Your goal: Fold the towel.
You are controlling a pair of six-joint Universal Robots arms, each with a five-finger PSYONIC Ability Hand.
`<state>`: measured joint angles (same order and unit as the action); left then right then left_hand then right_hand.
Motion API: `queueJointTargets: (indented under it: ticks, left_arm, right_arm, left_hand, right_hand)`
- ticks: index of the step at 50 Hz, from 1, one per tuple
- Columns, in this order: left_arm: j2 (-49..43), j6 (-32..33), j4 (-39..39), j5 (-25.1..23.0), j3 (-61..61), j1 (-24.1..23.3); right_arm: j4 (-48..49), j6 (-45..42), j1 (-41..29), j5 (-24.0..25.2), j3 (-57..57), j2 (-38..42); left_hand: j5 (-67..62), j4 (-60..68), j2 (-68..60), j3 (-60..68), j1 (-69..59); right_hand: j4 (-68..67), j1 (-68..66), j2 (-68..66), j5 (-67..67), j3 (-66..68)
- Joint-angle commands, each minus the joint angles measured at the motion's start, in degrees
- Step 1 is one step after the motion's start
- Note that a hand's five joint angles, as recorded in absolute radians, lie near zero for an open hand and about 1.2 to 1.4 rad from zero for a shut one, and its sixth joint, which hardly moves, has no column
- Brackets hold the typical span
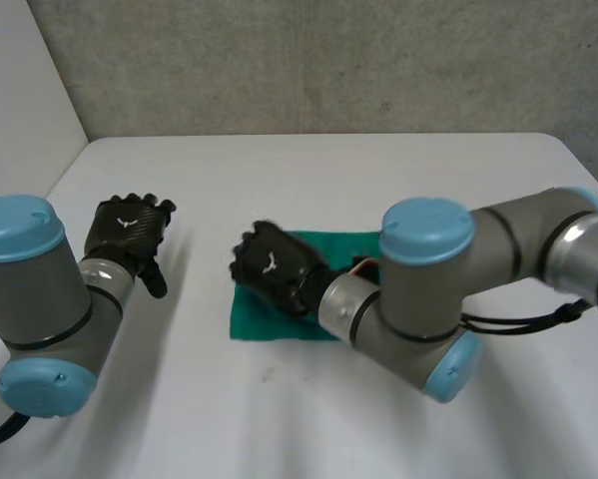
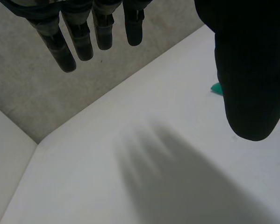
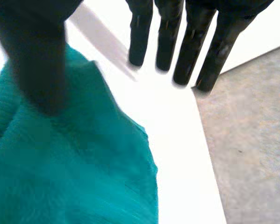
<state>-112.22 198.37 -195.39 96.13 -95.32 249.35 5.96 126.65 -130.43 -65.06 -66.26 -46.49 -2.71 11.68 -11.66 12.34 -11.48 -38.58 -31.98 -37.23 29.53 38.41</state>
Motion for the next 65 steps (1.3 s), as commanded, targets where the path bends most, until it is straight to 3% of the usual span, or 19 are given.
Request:
queueJointTargets:
  ticks: [1, 7, 11, 21, 23, 25, 26, 28, 30, 38, 43, 47, 53, 55, 56, 57, 58, 62, 65]
  left_arm:
    - [0.1, 0.1, -0.1, -0.2, 1.0, -2.2]
    - [-0.4, 0.1, -0.2, -0.2, 3.9, -5.7]
    - [-2.6, 0.2, -0.2, -0.2, 8.0, -10.4]
    - [-8.7, 0.1, 0.3, 0.0, 13.9, -15.3]
    - [-9.1, 0.0, 0.3, 0.1, 13.9, -15.5]
    - [-9.1, 0.0, 0.4, 0.1, 13.6, -15.6]
    - [-9.0, -0.1, 0.4, 0.2, 13.4, -15.5]
    - [-8.7, -0.1, 0.5, 0.3, 13.0, -15.6]
    - [-8.4, -0.2, 0.6, 0.3, 12.7, -15.6]
    - [-4.4, -0.6, 1.5, 0.6, 9.5, -14.4]
    - [-2.7, -1.8, 1.5, 1.2, 8.0, -12.1]
    - [-1.6, -3.3, 1.5, 2.9, 7.6, -10.5]
    - [-0.9, -5.4, 1.5, 4.4, 7.9, -8.9]
    - [-0.9, -5.4, 1.5, 4.4, 8.2, -8.9]
    - [-0.9, -5.4, 1.5, 4.4, 8.4, -9.0]
    - [-1.0, -5.4, 1.5, 4.3, 8.6, -9.0]
    - [-1.0, -5.4, 1.5, 4.3, 8.6, -9.0]
    - [-1.9, -5.7, 1.5, 4.2, 10.4, -9.6]
    - [-2.4, -6.2, 1.5, 3.6, 11.6, -10.1]
  right_arm:
    - [-0.3, 3.1, 1.4, -5.6, 0.2, -3.0]
    - [-1.1, 20.8, 10.4, -8.7, -7.4, -11.2]
    - [-3.4, 26.5, 15.4, -8.7, -12.6, -14.5]
    - [-7.7, 26.9, 26.2, -7.8, -21.6, -14.8]
    - [-7.7, 26.9, 26.9, -7.7, -22.2, -14.5]
    - [-7.6, 26.9, 28.5, -7.9, -22.3, -11.8]
    - [-7.6, 26.9, 28.8, -8.1, -21.7, -10.1]
    - [-7.2, 27.1, 29.1, -8.1, -21.3, -9.2]
    - [-6.8, 27.1, 29.0, -8.2, -20.9, -9.0]
    - [-6.0, 28.0, 25.6, -9.3, -12.8, -9.8]
    - [-10.3, 27.6, 9.4, -8.6, -2.4, -8.5]
    - [-10.6, 27.2, 1.4, -7.8, 0.6, -4.6]
    - [-9.4, 25.6, -3.4, -8.2, 2.4, -1.2]
    - [-8.8, 25.7, -3.4, -8.6, 2.6, -0.7]
    - [-8.8, 25.7, -3.4, -8.6, 2.6, -0.7]
    - [-8.0, 26.1, -3.3, -9.6, 3.0, -0.8]
    - [-6.5, 26.8, -3.3, -13.0, 3.0, -1.1]
    - [-5.3, 32.3, -2.1, -18.2, 2.1, -3.8]
    - [-5.3, 35.5, -0.2, -18.6, 1.4, -6.1]
  left_hand:
    - [2.7, -1.7, 1.7, -2.3, 1.5]
    - [2.7, -1.7, 1.7, -2.3, 1.5]
    - [2.7, -1.7, 1.7, -2.3, 1.5]
    - [2.7, -1.7, 1.7, -2.3, 1.5]
    - [2.7, -1.7, 1.7, -2.3, 1.5]
    - [2.7, -1.7, 1.7, -2.3, 1.5]
    - [2.7, -1.7, 1.7, -2.3, 1.5]
    - [2.7, -1.7, 1.7, -2.3, 1.5]
    - [2.7, -1.7, 1.7, -2.3, 1.5]
    - [2.7, -1.7, 1.7, -2.3, 1.5]
    - [2.7, -1.6, 1.6, -2.3, 1.4]
    - [2.7, -1.6, 1.6, -2.3, 1.4]
    - [2.7, -1.6, 1.6, -2.3, 1.4]
    - [2.7, -1.6, 1.6, -2.3, 1.4]
    - [2.7, -1.6, 1.6, -2.3, 1.4]
    - [2.7, -1.6, 1.6, -2.3, 1.4]
    - [2.7, -1.6, 1.6, -2.3, 1.4]
    - [2.5, -1.5, 1.4, -2.1, 1.3]
    - [2.5, -1.5, 1.4, -2.1, 1.3]
  right_hand:
    - [28.6, 22.0, 27.2, -29.5, -28.4]
    - [28.6, 22.0, 27.2, -29.5, -28.4]
    - [28.6, 22.0, 27.2, -29.5, -28.4]
    - [26.2, 19.6, 24.8, -27.1, -26.0]
    - [20.5, 13.9, 19.1, -21.4, -20.3]
    - [-2.2, -8.8, -3.5, 1.2, 2.3]
    - [-21.9, -28.5, -23.3, 21.0, 22.1]
    - [-41.2, -47.8, -42.6, 40.3, 41.4]
    - [-41.4, -48.0, -42.8, 40.5, 41.6]
    - [-41.4, -48.0, -42.8, 40.5, 41.6]
    - [-41.4, -48.0, -42.8, 40.5, 41.6]
    - [-41.4, -48.0, -42.8, 40.5, 41.6]
    - [-40.1, -46.7, -41.5, 39.2, 40.3]
    - [-13.7, -20.3, -15.1, 12.7, 13.9]
    - [-13.6, -20.2, -14.9, 12.6, 13.7]
    - [9.3, 2.7, 7.9, -10.2, -9.1]
    - [17.1, 10.5, 15.8, -18.1, -17.0]
    - [25.4, 18.8, 24.1, -26.4, -25.3]
    - [27.2, 20.6, 25.8, -28.1, -27.0]
